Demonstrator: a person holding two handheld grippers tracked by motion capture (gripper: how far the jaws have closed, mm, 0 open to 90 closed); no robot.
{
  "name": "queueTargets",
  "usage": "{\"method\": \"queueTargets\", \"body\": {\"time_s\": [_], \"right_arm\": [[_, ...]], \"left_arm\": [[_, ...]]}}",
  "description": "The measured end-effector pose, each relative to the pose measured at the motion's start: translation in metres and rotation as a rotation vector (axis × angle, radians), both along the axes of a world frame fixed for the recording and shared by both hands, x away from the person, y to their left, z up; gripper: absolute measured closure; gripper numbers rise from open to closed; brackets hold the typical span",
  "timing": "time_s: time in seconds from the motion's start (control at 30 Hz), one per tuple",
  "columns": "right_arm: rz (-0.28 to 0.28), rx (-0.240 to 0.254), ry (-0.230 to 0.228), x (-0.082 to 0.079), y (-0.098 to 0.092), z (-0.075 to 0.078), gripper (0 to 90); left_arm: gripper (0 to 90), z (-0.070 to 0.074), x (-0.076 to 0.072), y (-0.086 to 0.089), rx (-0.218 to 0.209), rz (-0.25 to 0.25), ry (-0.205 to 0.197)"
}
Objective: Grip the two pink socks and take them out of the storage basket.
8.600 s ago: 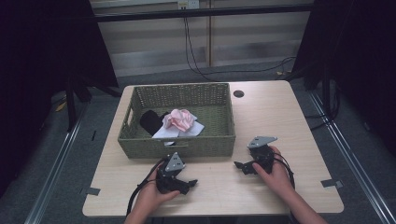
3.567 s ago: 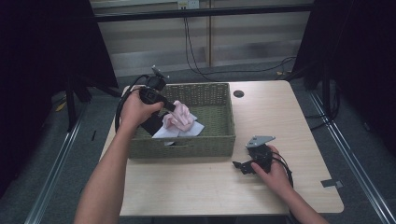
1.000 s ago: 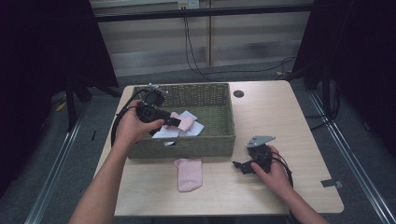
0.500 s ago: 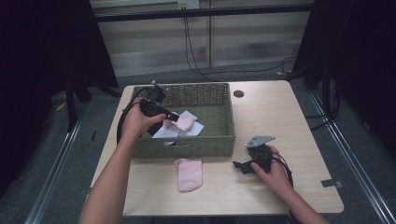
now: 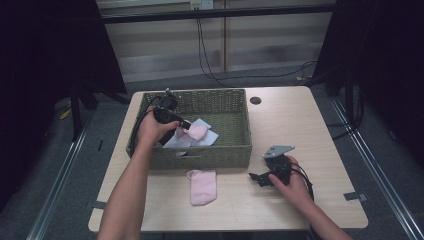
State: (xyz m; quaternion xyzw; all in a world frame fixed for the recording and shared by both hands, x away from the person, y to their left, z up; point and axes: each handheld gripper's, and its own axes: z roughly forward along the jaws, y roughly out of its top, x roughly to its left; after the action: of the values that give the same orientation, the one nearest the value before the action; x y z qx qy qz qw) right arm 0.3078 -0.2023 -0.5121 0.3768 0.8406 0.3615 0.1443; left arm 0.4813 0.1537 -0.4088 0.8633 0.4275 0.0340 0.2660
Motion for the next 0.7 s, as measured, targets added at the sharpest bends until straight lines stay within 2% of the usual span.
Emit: {"method": "queueTargets", "body": {"time_s": [0.1, 0.27, 0.33, 0.43, 0.7], "right_arm": [[0.000, 0.000, 0.000, 0.000, 0.000, 0.000, 10.2], [0.000, 0.000, 0.001, 0.000, 0.000, 0.000, 10.2], [0.001, 0.000, 0.001, 0.000, 0.000, 0.000, 10.2], [-0.002, 0.001, 0.005, 0.000, 0.000, 0.000, 10.2], [-0.003, 0.000, 0.006, 0.000, 0.000, 0.000, 10.2]], "left_arm": [[47.2, -0.006, 0.001, 0.000, 0.007, -0.003, 0.025], [76.8, -0.007, 0.000, 0.001, 0.036, -0.013, 0.081], [82.5, -0.005, 0.000, 0.001, 0.041, -0.010, 0.083], [84.7, 0.002, -0.002, 0.003, 0.046, -0.016, 0.098], [85.2, 0.033, -0.009, 0.003, 0.022, -0.033, 0.075]]}}
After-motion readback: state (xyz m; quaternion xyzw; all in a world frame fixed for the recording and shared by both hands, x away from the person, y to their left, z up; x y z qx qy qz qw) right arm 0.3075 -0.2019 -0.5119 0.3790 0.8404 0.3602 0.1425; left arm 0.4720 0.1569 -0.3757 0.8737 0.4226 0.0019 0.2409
